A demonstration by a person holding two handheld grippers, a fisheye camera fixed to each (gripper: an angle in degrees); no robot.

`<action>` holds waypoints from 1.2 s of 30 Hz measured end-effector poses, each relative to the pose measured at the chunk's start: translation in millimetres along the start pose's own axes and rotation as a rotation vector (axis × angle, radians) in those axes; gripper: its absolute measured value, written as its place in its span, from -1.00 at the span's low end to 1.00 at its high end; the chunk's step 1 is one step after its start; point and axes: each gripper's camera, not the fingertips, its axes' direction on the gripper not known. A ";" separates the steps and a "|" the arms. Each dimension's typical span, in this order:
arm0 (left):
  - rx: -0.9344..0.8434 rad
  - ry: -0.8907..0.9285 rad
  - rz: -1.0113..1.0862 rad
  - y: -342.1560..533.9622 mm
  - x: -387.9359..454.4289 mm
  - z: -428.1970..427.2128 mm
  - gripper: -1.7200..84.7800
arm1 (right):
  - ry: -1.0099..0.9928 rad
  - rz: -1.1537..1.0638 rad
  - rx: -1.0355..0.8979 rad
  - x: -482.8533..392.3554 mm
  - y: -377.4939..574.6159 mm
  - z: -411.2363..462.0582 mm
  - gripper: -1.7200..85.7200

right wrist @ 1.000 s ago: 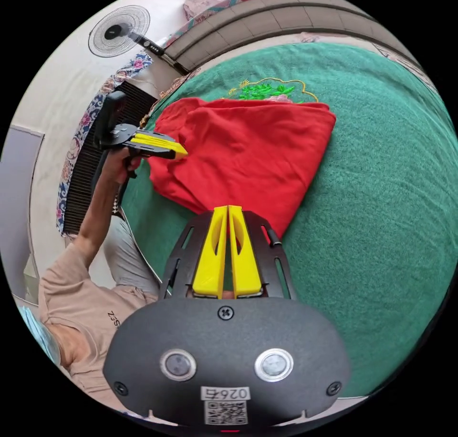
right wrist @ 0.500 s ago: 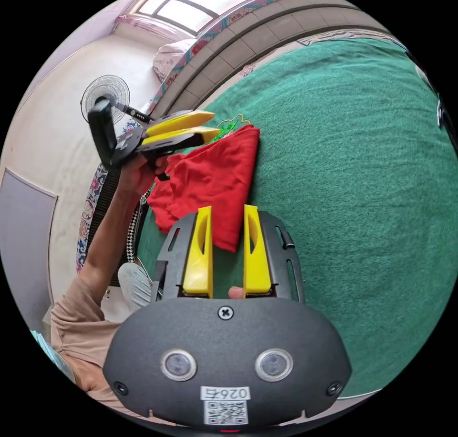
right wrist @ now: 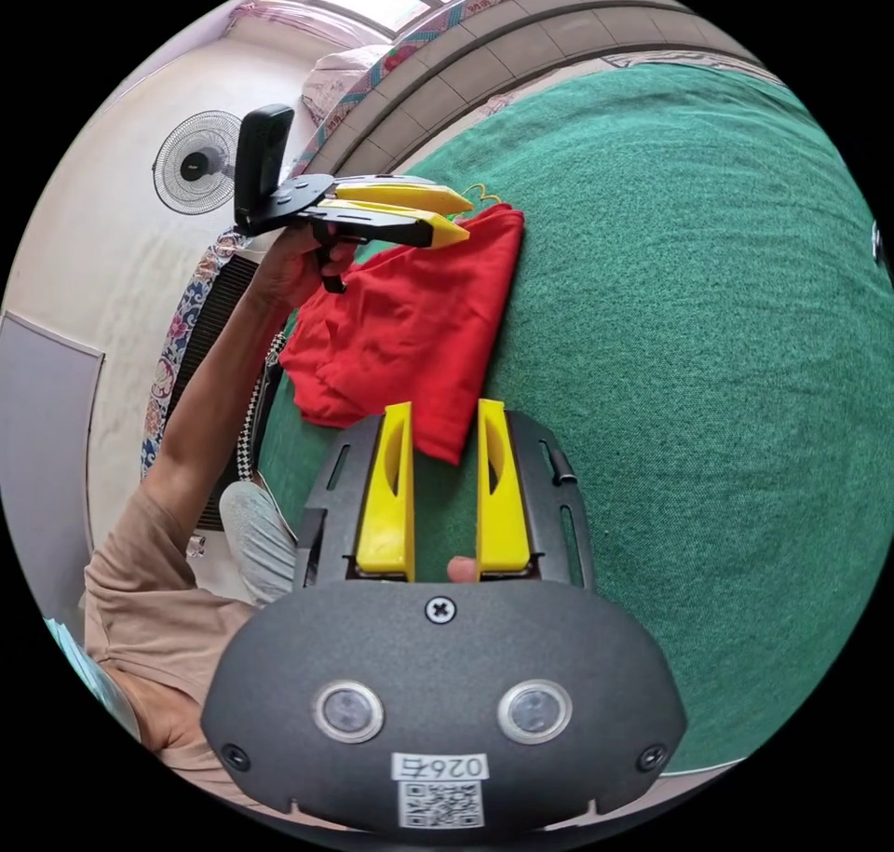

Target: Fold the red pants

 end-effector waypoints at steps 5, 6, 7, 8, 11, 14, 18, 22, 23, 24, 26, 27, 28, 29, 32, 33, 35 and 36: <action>-0.083 -0.002 0.034 -21.7 -1.1 22.6 -0.64 | -0.011 0.005 0.015 -3.0 -7.2 -18.3 -0.78; -0.111 -0.034 0.043 -25.8 0.3 27.5 -0.64 | -0.006 0.005 0.020 -4.1 -7.0 -19.9 -0.78; -0.116 -0.048 0.060 -27.3 1.3 25.6 -0.65 | 0.004 0.004 0.033 -6.0 -5.7 -22.5 -0.78; -0.121 -0.045 0.056 -27.9 -0.8 24.4 -0.66 | 0.008 0.008 0.052 -7.3 -3.8 -25.3 -0.80; -0.108 0.066 0.019 -25.4 -17.8 13.7 -0.78 | -0.023 0.019 0.049 -5.8 -2.2 -29.1 -0.88; -0.066 0.114 -0.029 -16.6 -29.1 1.8 -0.89 | -0.088 0.026 0.031 0.7 -0.7 -39.3 -0.96; 0.072 0.166 -0.018 -9.6 -25.3 -40.1 -0.92 | -0.054 -0.070 0.053 -18.8 6.9 -87.3 -0.98; 0.296 0.308 0.012 -18.6 -17.9 -100.2 -0.93 | 0.062 -0.087 0.126 -25.1 41.9 -159.9 -0.98; 0.319 0.328 0.018 -20.7 -15.7 -106.7 -0.93 | 0.081 -0.071 0.163 -20.2 56.5 -182.8 -0.98; 0.350 0.361 0.040 -25.5 -9.3 -117.6 -0.93 | 0.086 -0.063 0.178 -17.5 64.2 -193.9 -0.98; 0.365 0.368 0.071 -32.5 3.2 -131.0 -0.93 | 0.065 -0.030 0.236 -9.4 96.0 -233.9 -0.98; 0.367 0.359 0.089 -35.1 10.8 -139.3 -0.93 | 0.054 -0.025 0.250 -9.4 103.4 -241.9 -0.98; 0.374 0.356 0.103 -34.7 15.9 -148.4 -0.93 | 0.037 -0.026 0.276 -13.6 116.8 -254.8 -0.98; 0.380 0.357 0.106 -33.1 17.0 -153.2 -0.93 | 0.028 -0.040 0.290 -22.8 127.2 -263.5 -0.98; 0.431 0.381 0.102 -10.1 8.3 -181.2 -0.92 | 0.034 -0.101 0.327 -60.2 142.5 -271.0 -0.98; 0.458 0.398 0.094 5.6 -1.1 -194.7 -0.92 | 0.033 -0.117 0.332 -68.8 143.4 -269.7 -0.98; 0.503 0.430 0.077 35.9 -19.8 -217.3 -0.92 | 0.022 -0.190 0.344 -104.0 142.1 -258.2 -0.98; 0.536 0.439 0.064 59.7 -33.0 -233.5 -0.92 | 0.021 -0.209 0.347 -112.7 140.7 -254.0 -0.98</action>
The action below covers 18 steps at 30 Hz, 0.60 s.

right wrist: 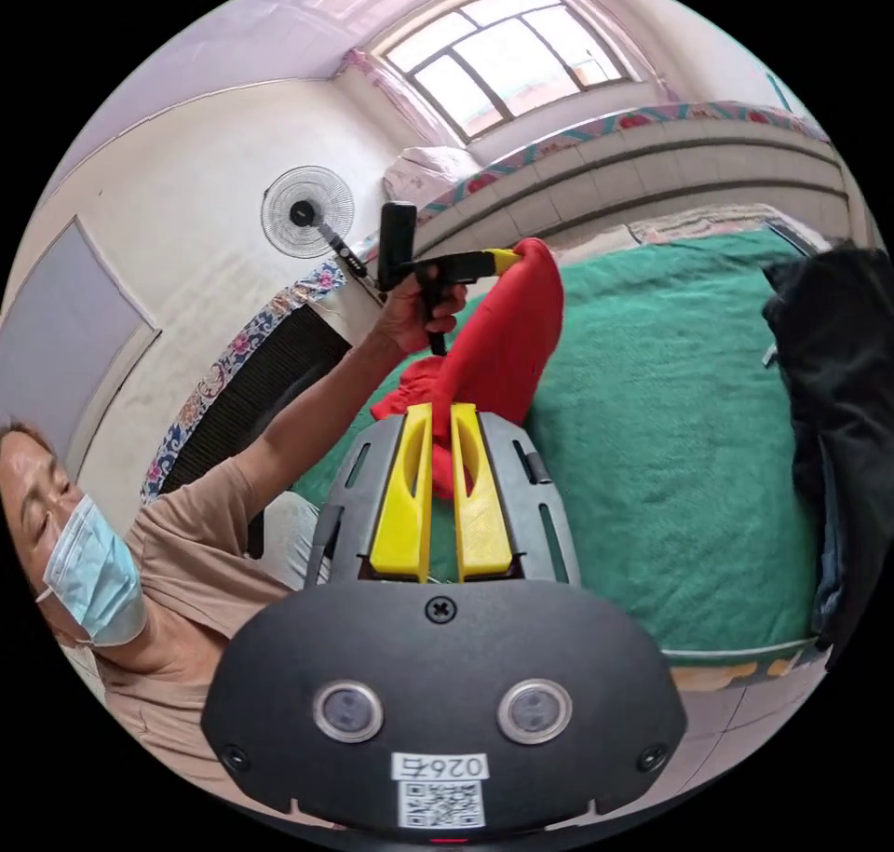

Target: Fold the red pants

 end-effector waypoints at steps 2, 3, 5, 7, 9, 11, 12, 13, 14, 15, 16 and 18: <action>0.051 -0.002 -0.011 20.2 -2.2 -47.3 -0.92 | -0.022 -0.061 -0.001 -30.6 -7.5 25.5 -0.98; 0.082 -0.006 -0.017 35.3 -3.5 -79.5 -0.92 | -0.032 -0.074 -0.005 -37.3 -9.4 33.3 -0.98; 0.129 -0.020 -0.020 61.0 -4.8 -129.0 -0.92 | -0.081 -0.121 -0.023 -61.7 -15.9 69.5 -0.98; 0.185 -0.052 -0.036 100.7 -9.2 -191.1 -0.92 | -0.114 -0.151 -0.046 -77.2 -19.6 101.7 -0.98; 0.224 -0.084 -0.063 136.1 -15.7 -234.4 -0.91 | -0.134 -0.176 -0.083 -90.9 -22.3 140.8 -0.98; 0.263 -0.116 -0.113 177.1 -27.3 -274.4 -0.91 | -0.147 -0.205 -0.132 -103.6 -21.0 203.6 -0.96; 0.285 -0.129 -0.155 206.4 -37.2 -297.7 -0.90 | -0.157 -0.210 -0.147 -105.0 -19.5 220.4 -0.95; 0.303 -0.144 -0.205 237.4 -48.3 -319.2 -0.90 | -0.192 -0.220 -0.187 -105.5 -14.7 257.8 -0.92; 0.309 -0.159 -0.237 253.4 -54.1 -329.4 -0.89 | -0.235 -0.208 -0.251 -101.9 -8.1 295.9 -0.89; 0.312 -0.196 -0.301 285.2 -64.8 -347.7 -0.89 | -0.261 -0.200 -0.296 -99.0 -3.9 314.2 -0.88; 0.313 -0.237 -0.368 315.5 -73.7 -363.9 -0.89 | -0.304 -0.186 -0.408 -91.7 6.9 345.6 -0.86; 0.366 -0.280 -0.459 357.2 -80.8 -390.4 -0.90 | -0.304 -0.176 -0.521 -76.3 26.9 370.6 -0.82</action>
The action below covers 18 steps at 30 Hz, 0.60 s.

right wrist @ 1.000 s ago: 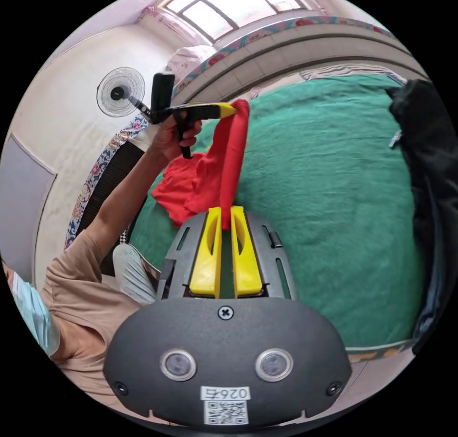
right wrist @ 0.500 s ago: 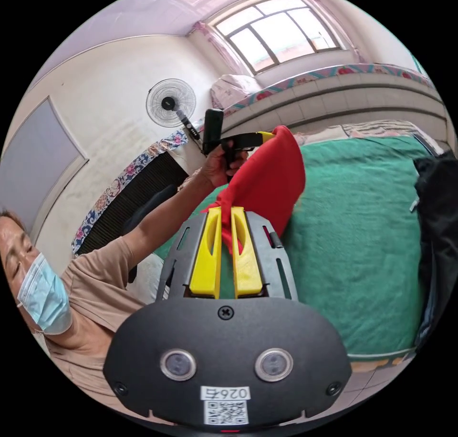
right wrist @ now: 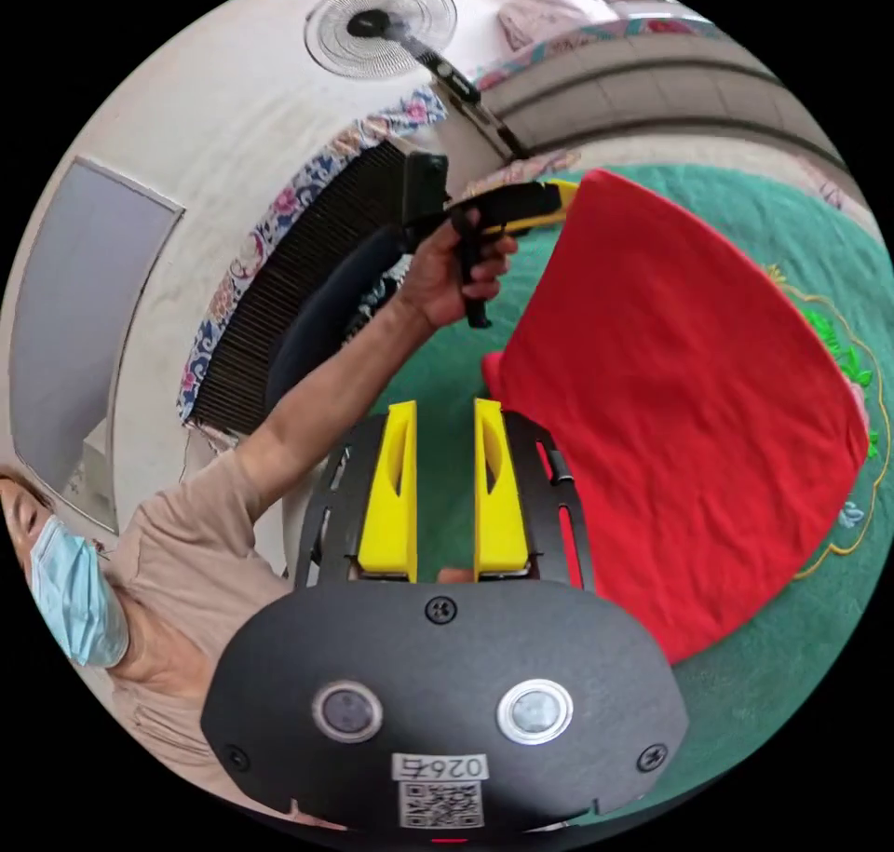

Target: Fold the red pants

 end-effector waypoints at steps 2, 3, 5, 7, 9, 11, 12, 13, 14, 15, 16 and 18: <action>0.146 0.059 -0.067 18.6 -19.7 -38.9 -0.96 | 0.031 0.035 -0.012 25.0 28.6 -0.1 -0.82; 0.247 0.107 -0.106 28.0 -26.8 -61.5 -0.97 | 0.034 0.042 0.000 30.6 35.9 -4.9 -0.82; 0.328 0.117 -0.144 33.2 -23.0 -82.7 -0.97 | 0.043 0.056 0.070 50.2 61.8 -31.4 -0.86; 0.273 0.083 -0.100 21.0 8.4 -82.2 -0.98 | 0.082 0.067 0.116 62.2 79.4 -49.0 -0.89; 0.134 0.024 -0.060 8.5 38.9 -62.3 -0.97 | 0.129 0.082 0.149 73.7 98.3 -60.8 -0.91; -0.006 -0.114 -0.027 1.2 66.2 -38.7 -0.94 | 0.148 0.097 0.181 87.8 124.8 -67.7 -0.95; -0.083 -0.232 -0.012 0.1 79.4 -25.7 -0.82 | 0.143 0.098 0.188 91.2 131.5 -68.3 -0.96; -0.142 -0.328 -0.006 2.9 88.0 -16.1 -0.74 | 0.123 0.101 0.196 97.8 144.2 -68.5 -0.97; -0.162 -0.360 -0.004 5.3 90.9 -13.0 -0.71 | 0.098 0.101 0.200 104.3 156.8 -68.0 -0.98; -0.194 -0.388 -0.005 11.1 94.9 -8.6 -0.68 | 0.086 0.100 0.201 107.5 163.1 -67.6 -0.98; -0.222 -0.389 -0.016 17.7 96.2 -4.4 -0.66 | 0.073 0.095 0.200 113.7 175.4 -66.3 -0.99; -0.290 -0.415 -0.044 25.9 93.6 7.0 -0.66 | 0.079 0.101 0.177 124.9 191.6 -61.7 -0.99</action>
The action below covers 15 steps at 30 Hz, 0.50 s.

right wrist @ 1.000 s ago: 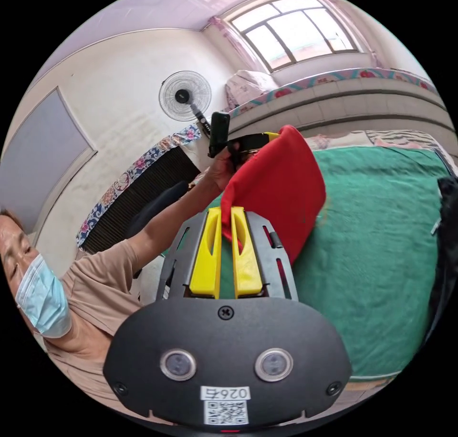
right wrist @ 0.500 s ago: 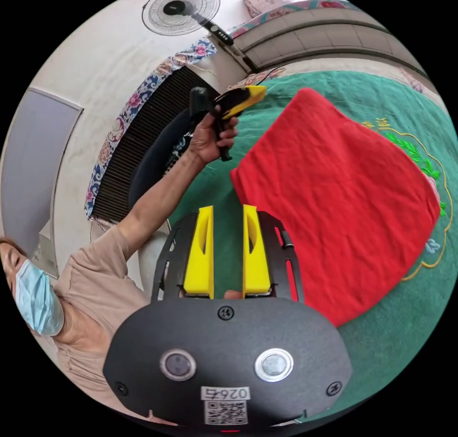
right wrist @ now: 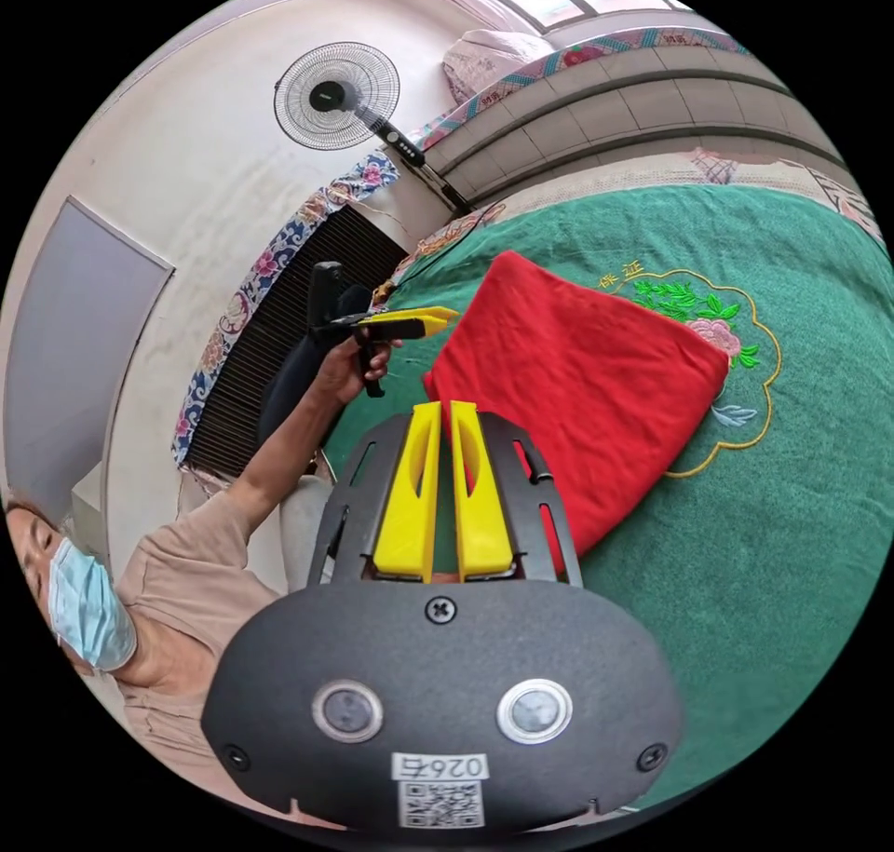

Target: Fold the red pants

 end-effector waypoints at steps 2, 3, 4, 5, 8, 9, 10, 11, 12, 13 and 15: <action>-0.130 -0.009 -0.025 -0.5 1.3 21.1 -0.71 | 0.043 0.000 -0.037 18.2 17.4 10.2 -0.99; -0.179 -0.009 -0.058 -1.1 4.0 26.5 -0.79 | 0.057 0.003 -0.045 23.4 21.8 13.8 -0.99; -0.156 0.002 -0.064 -0.9 12.7 16.8 -0.85 | 0.076 0.014 -0.059 34.2 31.4 21.0 -0.99; -0.129 0.013 -0.062 0.3 18.2 8.5 -0.86 | 0.074 0.022 -0.063 44.1 42.0 26.5 -0.98; -0.044 0.104 -0.132 18.3 22.8 -18.7 -0.89 | 0.059 0.013 -0.051 62.4 68.9 35.1 -0.98; -0.057 0.101 -0.179 27.2 14.5 -15.7 -0.88 | 0.069 0.011 -0.052 65.9 73.7 37.5 -0.98; -0.072 0.109 -0.217 36.9 5.0 -9.1 -0.86 | 0.095 0.009 -0.058 73.4 82.8 43.8 -0.98; -0.073 0.119 -0.237 42.3 -0.2 -5.5 -0.86 | 0.118 0.012 -0.065 81.7 91.6 51.8 -0.98; -0.044 0.156 -0.266 53.7 -9.6 -0.6 -0.84 | 0.125 0.014 -0.066 85.9 96.2 56.2 -0.98; 0.012 0.212 -0.293 63.9 -18.0 0.0 -0.82 | 0.126 0.016 -0.067 93.9 105.5 65.7 -0.98; 0.033 0.300 -0.324 67.5 -26.7 -3.6 -0.81 | 0.111 0.012 -0.078 105.3 120.4 83.1 -0.98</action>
